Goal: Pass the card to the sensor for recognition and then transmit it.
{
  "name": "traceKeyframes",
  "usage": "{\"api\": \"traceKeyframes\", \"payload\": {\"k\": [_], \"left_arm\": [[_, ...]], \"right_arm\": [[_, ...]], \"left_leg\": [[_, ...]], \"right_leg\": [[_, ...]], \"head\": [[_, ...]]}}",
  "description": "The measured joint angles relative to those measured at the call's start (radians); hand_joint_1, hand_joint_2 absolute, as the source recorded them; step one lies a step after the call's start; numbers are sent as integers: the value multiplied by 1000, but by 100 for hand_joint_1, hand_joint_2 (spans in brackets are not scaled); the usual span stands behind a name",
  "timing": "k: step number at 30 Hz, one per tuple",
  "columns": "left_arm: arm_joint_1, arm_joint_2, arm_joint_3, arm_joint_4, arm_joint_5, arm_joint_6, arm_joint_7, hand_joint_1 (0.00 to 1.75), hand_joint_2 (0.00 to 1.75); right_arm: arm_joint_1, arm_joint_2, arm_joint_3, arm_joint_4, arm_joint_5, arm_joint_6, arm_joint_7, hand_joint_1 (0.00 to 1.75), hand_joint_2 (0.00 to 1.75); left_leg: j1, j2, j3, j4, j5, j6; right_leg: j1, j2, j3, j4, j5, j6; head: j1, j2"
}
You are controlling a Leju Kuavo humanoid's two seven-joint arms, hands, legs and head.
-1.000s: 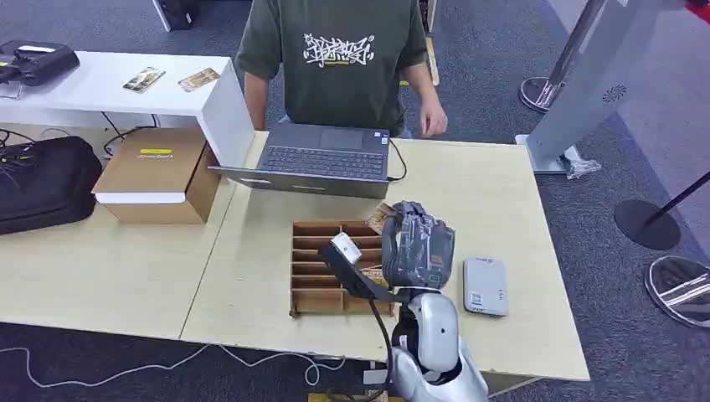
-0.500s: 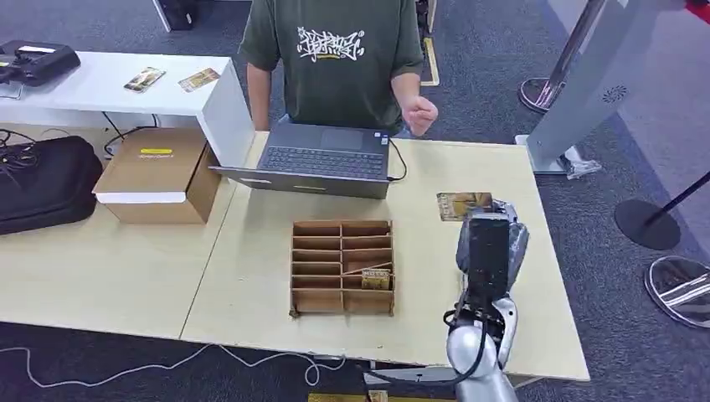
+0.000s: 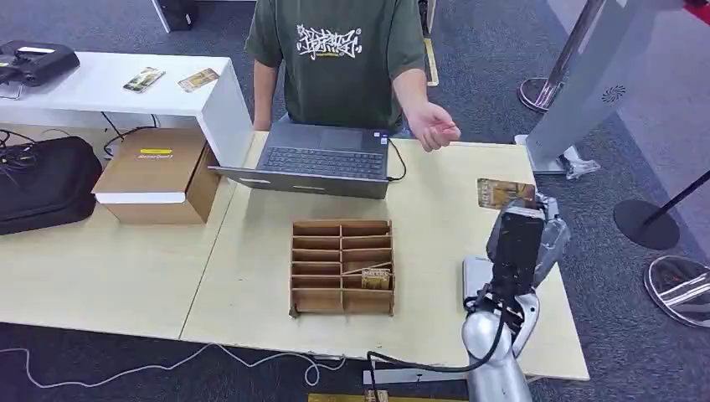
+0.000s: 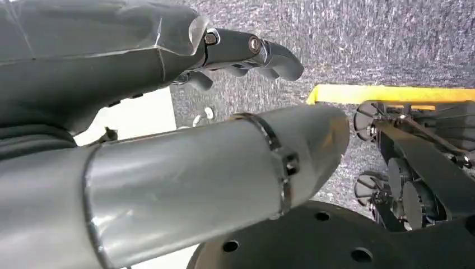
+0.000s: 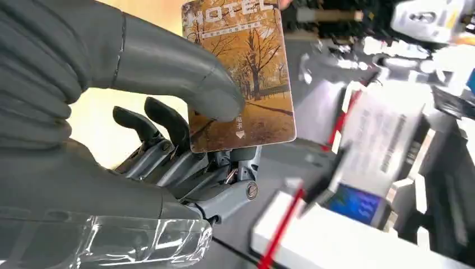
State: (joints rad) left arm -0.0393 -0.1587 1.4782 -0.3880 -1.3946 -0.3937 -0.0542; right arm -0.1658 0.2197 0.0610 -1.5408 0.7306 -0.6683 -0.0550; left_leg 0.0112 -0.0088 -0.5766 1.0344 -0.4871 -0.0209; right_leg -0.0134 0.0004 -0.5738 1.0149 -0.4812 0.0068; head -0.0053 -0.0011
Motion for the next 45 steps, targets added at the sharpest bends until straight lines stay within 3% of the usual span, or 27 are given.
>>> {"api": "traceKeyframes", "payload": {"k": [6,13,18,21,25,29,36,45], "left_arm": [[-4,5,-2,0,-35,18,-16,0,0],[-6,13,-2,0,-49,25,-19,0,0],[-11,25,-27,10,-86,32,-23,0,0],[-16,35,-45,25,-103,42,-24,0,0],[-20,47,-65,41,-118,44,-29,0,0],[-21,53,-85,50,-128,45,-31,0,0],[-23,60,-107,59,-139,48,-34,0,0],[-23,61,-126,66,-142,58,-36,0,0]], "right_arm": [[-146,36,-10,66,388,-7,70,175,175],[-223,61,-17,118,475,-7,85,175,175],[-319,63,-23,198,688,-7,132,175,175],[-405,59,-21,289,812,-7,202,175,175],[-509,24,47,436,842,-7,379,175,175],[-583,-16,149,562,842,-7,469,175,175],[-684,-58,279,750,842,-8,557,175,175],[-729,-84,351,855,842,-8,579,175,175]], "left_leg": [[0,0,0,0,2,0],[0,0,0,0,2,0],[0,0,0,0,3,0],[0,0,0,0,4,-1],[0,0,0,0,5,0],[0,0,0,0,5,0],[0,0,-1,0,6,0],[0,0,-1,0,6,0]], "right_leg": [[0,0,0,0,1,0],[0,0,0,1,1,0],[0,0,0,1,2,0],[0,1,-1,1,3,0],[0,1,-1,1,5,0],[0,0,-1,1,5,0],[0,1,-1,0,5,0],[0,0,-1,0,5,0]], "head": [[0,0],[0,0],[0,0],[0,0],[0,0],[0,0],[0,0],[0,0]]}}
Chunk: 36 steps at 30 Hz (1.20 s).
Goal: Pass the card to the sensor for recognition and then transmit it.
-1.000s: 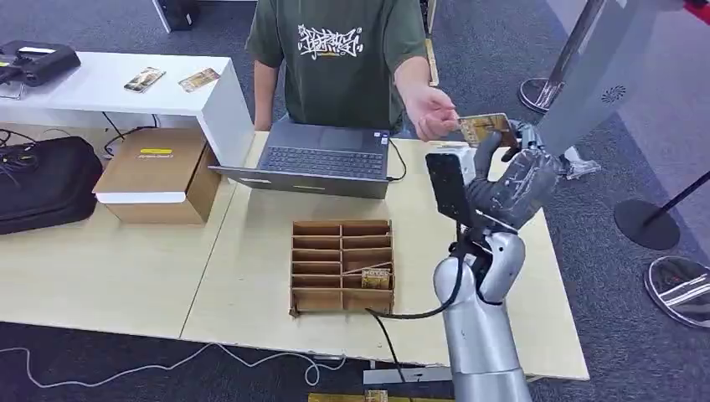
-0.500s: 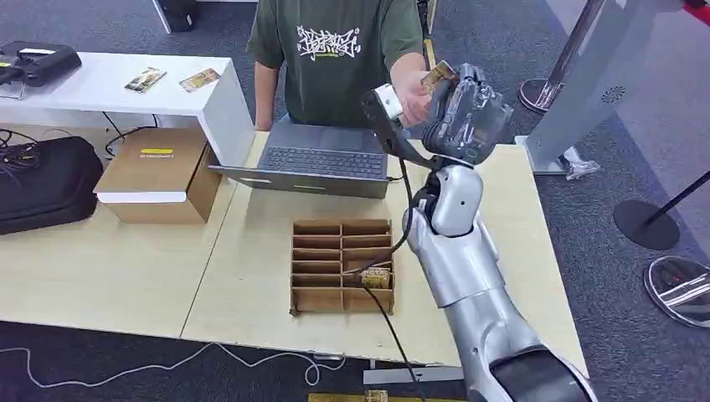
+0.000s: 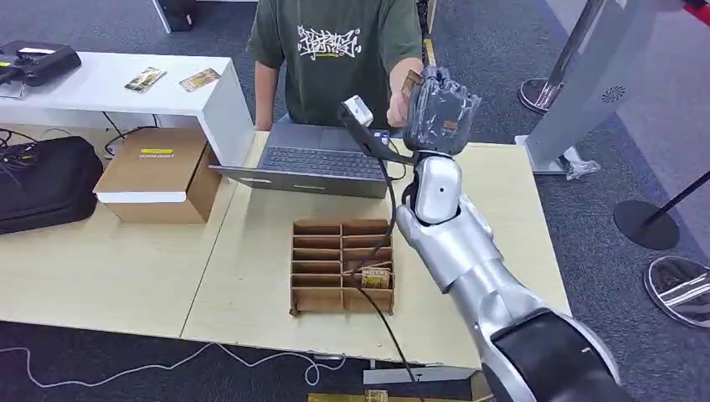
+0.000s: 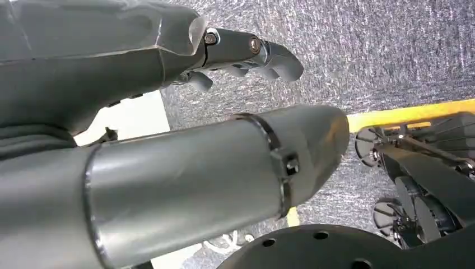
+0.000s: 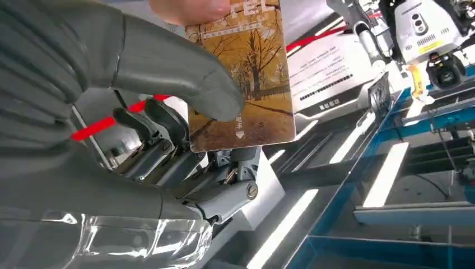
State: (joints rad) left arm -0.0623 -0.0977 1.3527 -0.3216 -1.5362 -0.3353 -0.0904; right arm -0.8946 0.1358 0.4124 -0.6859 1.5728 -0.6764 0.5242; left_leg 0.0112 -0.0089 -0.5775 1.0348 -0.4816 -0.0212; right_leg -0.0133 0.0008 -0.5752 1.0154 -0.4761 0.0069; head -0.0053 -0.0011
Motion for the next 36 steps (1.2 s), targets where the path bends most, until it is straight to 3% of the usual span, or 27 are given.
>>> {"api": "traceKeyframes", "payload": {"k": [13,14,15,16,36], "left_arm": [[0,0,-7,0,-2,0,-1,0,0],[0,0,-7,0,-2,0,-1,0,0],[0,0,-7,0,-2,0,-1,0,0],[0,0,-8,0,-2,0,-1,0,0],[-5,1,-8,0,-2,0,-1,0,0]], "right_arm": [[-11,-16,23,44,0,0,7,175,175],[-12,-16,24,46,0,0,7,108,175],[-12,-16,25,48,0,0,7,26,175],[-12,-16,26,51,0,0,7,0,175],[-26,-16,31,104,0,-1,10,0,175]], "left_leg": [[0,0,0,0,0,0],[0,0,0,0,0,0],[0,0,0,0,0,0],[0,0,0,0,0,0],[0,0,0,0,0,0]], "right_leg": [[0,0,0,0,0,0],[0,0,0,0,0,0],[0,0,0,0,0,0],[0,0,0,0,0,0],[0,0,0,0,0,0]], "head": [[0,0],[0,0],[0,0],[0,0],[0,0]]}}
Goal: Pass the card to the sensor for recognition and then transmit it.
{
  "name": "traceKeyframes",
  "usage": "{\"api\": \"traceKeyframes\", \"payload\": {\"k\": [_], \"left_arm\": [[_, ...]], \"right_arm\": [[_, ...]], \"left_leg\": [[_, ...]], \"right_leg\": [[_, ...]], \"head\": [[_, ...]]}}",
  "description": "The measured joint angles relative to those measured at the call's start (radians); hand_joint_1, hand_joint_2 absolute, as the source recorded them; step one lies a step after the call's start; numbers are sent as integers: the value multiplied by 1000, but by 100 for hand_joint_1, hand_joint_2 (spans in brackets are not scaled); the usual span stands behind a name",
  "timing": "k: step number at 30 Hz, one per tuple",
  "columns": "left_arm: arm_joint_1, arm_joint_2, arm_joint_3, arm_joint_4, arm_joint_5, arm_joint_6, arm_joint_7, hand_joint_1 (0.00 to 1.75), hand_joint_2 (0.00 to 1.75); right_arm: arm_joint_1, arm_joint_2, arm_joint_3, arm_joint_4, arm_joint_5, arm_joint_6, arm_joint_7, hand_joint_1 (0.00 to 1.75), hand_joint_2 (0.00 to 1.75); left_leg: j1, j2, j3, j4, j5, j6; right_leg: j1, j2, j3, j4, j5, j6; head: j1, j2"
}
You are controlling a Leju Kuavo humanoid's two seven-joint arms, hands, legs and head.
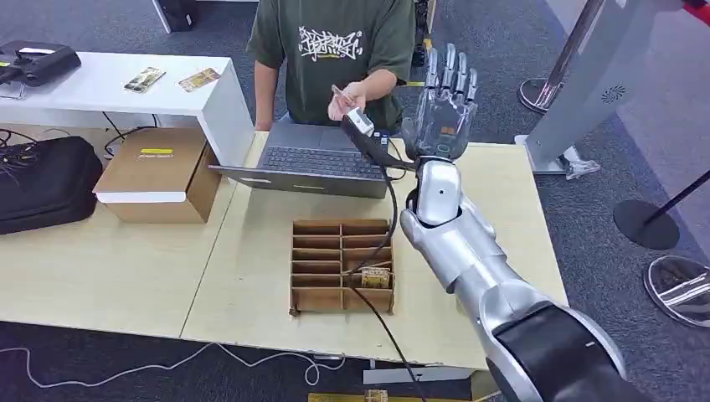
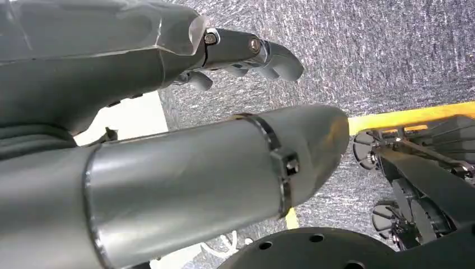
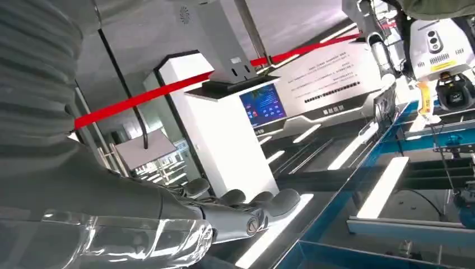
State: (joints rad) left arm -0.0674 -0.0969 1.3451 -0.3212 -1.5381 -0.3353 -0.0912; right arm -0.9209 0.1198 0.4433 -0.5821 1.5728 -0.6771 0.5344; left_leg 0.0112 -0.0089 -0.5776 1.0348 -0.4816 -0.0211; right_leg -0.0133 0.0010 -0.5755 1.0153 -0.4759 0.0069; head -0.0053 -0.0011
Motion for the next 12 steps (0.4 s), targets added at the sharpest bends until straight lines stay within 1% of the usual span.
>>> {"api": "traceKeyframes", "payload": {"k": [5,12], "left_arm": [[0,0,0,0,1,0,0,0,0],[0,0,0,0,6,-1,0,0,0]], "right_arm": [[2,0,-3,-13,0,0,-19,0,175],[39,-3,-33,-145,0,0,-77,0,175]], "left_leg": [[0,0,0,0,0,0],[0,0,0,0,0,0]], "right_leg": [[0,0,0,0,0,0],[0,0,0,0,0,0]], "head": [[0,0],[0,0]]}}
